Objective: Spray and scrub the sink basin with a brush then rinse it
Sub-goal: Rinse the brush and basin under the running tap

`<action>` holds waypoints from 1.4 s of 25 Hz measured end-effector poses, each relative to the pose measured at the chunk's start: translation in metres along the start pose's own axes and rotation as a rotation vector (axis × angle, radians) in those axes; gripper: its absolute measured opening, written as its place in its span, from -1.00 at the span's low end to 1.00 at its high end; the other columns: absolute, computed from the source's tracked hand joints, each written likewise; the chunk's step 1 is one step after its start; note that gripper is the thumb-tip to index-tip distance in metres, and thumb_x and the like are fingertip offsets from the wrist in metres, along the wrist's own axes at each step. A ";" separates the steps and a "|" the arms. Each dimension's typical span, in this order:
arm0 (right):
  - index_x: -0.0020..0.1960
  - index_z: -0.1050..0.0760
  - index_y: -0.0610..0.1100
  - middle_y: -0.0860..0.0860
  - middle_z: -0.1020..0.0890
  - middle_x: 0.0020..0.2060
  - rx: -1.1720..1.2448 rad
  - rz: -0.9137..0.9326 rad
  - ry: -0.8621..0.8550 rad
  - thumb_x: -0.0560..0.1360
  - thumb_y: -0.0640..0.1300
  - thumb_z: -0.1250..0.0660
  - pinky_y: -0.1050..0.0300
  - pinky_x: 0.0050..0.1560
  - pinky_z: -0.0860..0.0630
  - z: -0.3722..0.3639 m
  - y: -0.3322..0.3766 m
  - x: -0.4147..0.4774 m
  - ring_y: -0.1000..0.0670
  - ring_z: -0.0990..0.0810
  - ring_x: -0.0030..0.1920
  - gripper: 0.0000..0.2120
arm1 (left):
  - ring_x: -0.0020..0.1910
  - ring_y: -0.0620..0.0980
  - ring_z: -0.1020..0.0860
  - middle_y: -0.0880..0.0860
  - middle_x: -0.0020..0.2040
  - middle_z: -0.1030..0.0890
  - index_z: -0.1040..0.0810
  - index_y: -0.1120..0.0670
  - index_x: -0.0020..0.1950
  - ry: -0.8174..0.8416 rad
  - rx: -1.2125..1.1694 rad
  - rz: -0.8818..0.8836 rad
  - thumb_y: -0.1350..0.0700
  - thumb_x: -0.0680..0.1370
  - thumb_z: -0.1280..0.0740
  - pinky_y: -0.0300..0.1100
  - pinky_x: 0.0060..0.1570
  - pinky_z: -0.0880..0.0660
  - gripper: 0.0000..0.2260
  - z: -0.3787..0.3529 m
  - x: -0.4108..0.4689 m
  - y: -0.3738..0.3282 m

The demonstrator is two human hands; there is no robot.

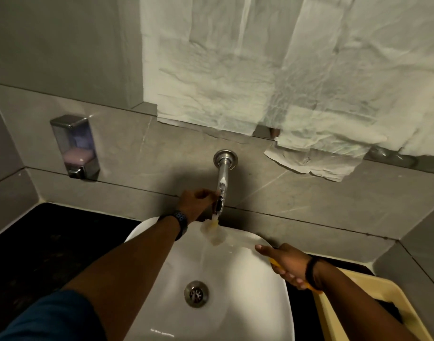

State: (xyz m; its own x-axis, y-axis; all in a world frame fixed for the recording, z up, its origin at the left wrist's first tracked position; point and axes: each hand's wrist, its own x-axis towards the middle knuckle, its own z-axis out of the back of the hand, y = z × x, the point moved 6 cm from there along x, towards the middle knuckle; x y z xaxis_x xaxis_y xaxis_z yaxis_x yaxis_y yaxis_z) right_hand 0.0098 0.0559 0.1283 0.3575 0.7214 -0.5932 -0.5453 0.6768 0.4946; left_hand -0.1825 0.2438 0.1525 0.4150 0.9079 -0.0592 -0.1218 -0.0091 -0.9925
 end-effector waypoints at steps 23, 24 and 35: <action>-0.37 -0.39 -0.04 -0.09 -0.63 -0.26 -0.473 0.151 -0.389 0.42 0.43 -0.13 0.09 -0.25 -0.39 -0.006 0.028 -0.038 -0.05 -0.50 -0.33 -0.46 | 0.06 0.05 -0.59 0.11 0.02 -0.67 -0.59 0.13 0.10 0.124 0.164 -0.035 0.13 0.41 -0.46 0.04 0.22 -0.47 -0.72 -0.006 -0.003 -0.019; -0.36 -0.36 -0.02 -0.08 -0.67 -0.19 -0.652 0.201 -0.465 0.43 0.44 -0.06 0.09 -0.23 -0.37 -0.006 0.034 -0.040 -0.07 -0.54 -0.26 -0.45 | 0.05 0.04 -0.58 0.11 0.03 -0.66 -0.59 0.13 0.10 0.127 0.164 -0.036 0.13 0.41 -0.46 0.03 0.21 -0.47 -0.72 -0.006 -0.005 -0.020; -0.56 -0.26 -0.05 0.03 -0.24 -0.61 0.279 -0.204 0.039 0.39 0.42 -0.17 0.26 -0.58 -0.06 -0.026 0.010 -0.044 0.06 -0.13 -0.64 -0.39 | -0.09 0.00 -0.59 0.06 -0.05 -0.66 -0.59 0.06 0.09 0.099 0.174 -0.003 0.06 0.40 -0.47 -0.10 -0.16 -0.55 -0.72 -0.005 -0.006 -0.016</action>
State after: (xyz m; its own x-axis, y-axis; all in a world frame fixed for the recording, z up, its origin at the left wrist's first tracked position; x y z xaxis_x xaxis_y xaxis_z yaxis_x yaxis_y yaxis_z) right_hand -0.0309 0.0270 0.1430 0.4059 0.5644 -0.7188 -0.2353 0.8245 0.5146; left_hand -0.1780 0.2366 0.1682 0.5011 0.8621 -0.0755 -0.2711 0.0736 -0.9597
